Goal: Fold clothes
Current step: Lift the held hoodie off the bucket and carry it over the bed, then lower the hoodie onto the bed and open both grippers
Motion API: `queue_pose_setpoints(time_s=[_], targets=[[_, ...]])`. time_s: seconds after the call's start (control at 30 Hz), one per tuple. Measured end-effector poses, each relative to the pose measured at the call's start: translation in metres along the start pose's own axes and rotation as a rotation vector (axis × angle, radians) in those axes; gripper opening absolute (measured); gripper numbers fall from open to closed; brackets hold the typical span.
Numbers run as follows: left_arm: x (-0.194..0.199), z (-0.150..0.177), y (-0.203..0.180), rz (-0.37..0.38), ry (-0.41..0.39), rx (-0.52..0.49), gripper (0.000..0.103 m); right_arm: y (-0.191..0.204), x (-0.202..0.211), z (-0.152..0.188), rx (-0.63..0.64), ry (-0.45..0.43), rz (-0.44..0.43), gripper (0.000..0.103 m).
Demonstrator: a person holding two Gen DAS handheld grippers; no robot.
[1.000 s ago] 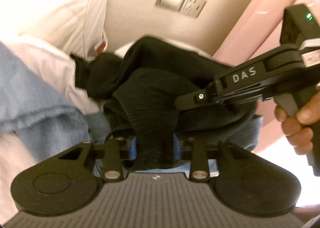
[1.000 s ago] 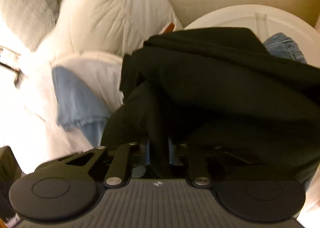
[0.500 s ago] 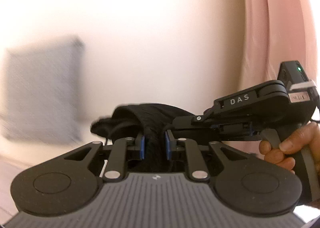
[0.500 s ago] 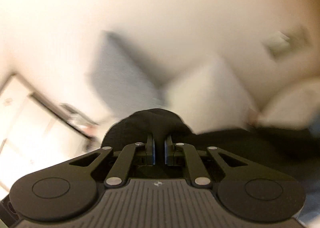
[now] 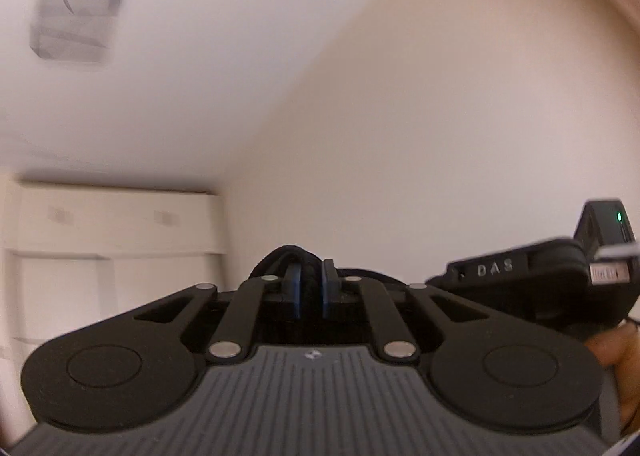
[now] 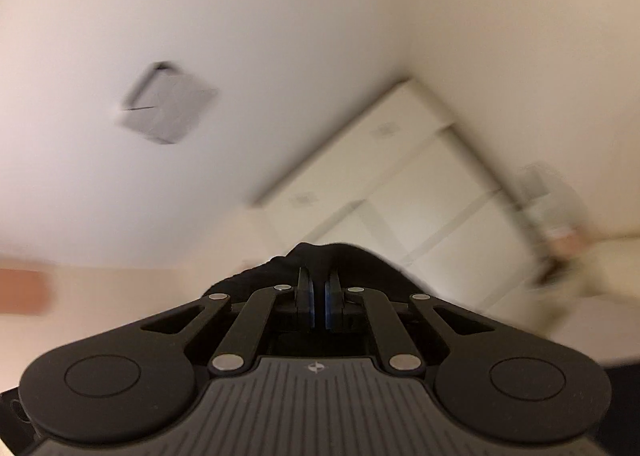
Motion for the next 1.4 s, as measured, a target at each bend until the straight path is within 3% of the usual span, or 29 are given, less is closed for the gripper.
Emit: queue_pose_setpoints(time_s=[0.07, 0.13, 0.23, 0.3, 0.37, 0.4, 0.47, 0.53, 0.6, 0.7, 0.77, 0.83, 0.9, 0.97, 1.13, 1.27, 1.3, 1.37, 1.4], targets=[[0.025, -0.013, 0.024, -0.060, 0.041, -0.049, 0.007, 0.053, -0.030, 0.011, -0.021, 0.027, -0.109, 0.005], [0.050, -0.009, 0.039, -0.131, 0.126, -0.085, 0.007, 0.085, -0.050, 0.035, -0.015, 0.063, -0.165, 0.005], [0.077, 0.040, 0.034, -0.158, 0.277, -0.014, 0.009, 0.092, -0.066, 0.082, -0.021, 0.158, -0.147, 0.005], [0.099, 0.090, 0.018, -0.140, 0.389, 0.096, 0.014, 0.061, -0.071, 0.131, -0.034, 0.271, -0.038, 0.005], [0.127, 0.157, -0.007, -0.138, 0.518, 0.197, 0.045, 0.006, -0.068, 0.197, -0.016, 0.434, 0.107, 0.009], [0.145, 0.199, -0.020, -0.168, 0.596, 0.259, 0.046, -0.027, -0.062, 0.233, 0.000, 0.527, 0.194, 0.011], [0.185, 0.285, -0.048, -0.234, 0.758, 0.435, 0.045, -0.111, -0.031, 0.307, 0.030, 0.744, 0.418, 0.022], [0.236, 0.366, -0.071, -0.352, 0.915, 0.686, 0.037, -0.191, 0.015, 0.367, 0.017, 0.959, 0.605, 0.022], [0.287, 0.429, -0.097, -0.465, 1.040, 0.891, 0.034, -0.255, 0.069, 0.404, -0.003, 1.126, 0.732, 0.022], [0.336, 0.477, -0.123, -0.581, 1.140, 1.022, 0.034, -0.302, 0.122, 0.420, 0.073, 1.256, 0.820, 0.025], [0.356, 0.494, -0.137, -0.627, 1.158, 1.104, 0.034, -0.307, 0.143, 0.422, 0.131, 1.312, 0.822, 0.037], [0.365, 0.506, -0.140, -0.656, 1.132, 1.206, 0.035, -0.303, 0.141, 0.425, 0.173, 1.342, 0.804, 0.042], [0.369, 0.513, -0.147, -0.671, 1.102, 1.278, 0.037, -0.295, 0.136, 0.431, 0.206, 1.367, 0.779, 0.043], [0.370, 0.514, -0.152, -0.674, 1.060, 1.347, 0.046, -0.278, 0.131, 0.436, 0.220, 1.377, 0.749, 0.047], [0.366, 0.545, -0.146, -0.670, 0.981, 1.514, 0.046, -0.271, 0.095, 0.466, 0.236, 1.389, 0.721, 0.052], [0.362, 0.589, -0.151, -0.688, 0.967, 1.622, 0.047, -0.278, 0.076, 0.496, 0.250, 1.411, 0.696, 0.059], [0.359, 0.597, -0.155, -0.693, 0.954, 1.649, 0.049, -0.281, 0.073, 0.501, 0.260, 1.421, 0.695, 0.060], [0.352, 0.612, -0.164, -0.699, 0.922, 1.695, 0.062, -0.289, 0.071, 0.504, 0.262, 1.442, 0.699, 0.060], [0.348, 0.619, -0.168, -0.706, 0.903, 1.710, 0.063, -0.293, 0.070, 0.506, 0.262, 1.453, 0.701, 0.061]])
Point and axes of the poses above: each gripper's, at about its wrist camera, not at the fingertips, and x roughly against the way its jaws point, y to its left, z to its underside, the point moved 10 cm from there along -x, roughly the way its jaws point, and after that the axes turned 15 degrees about z, right-handed, at the moved point
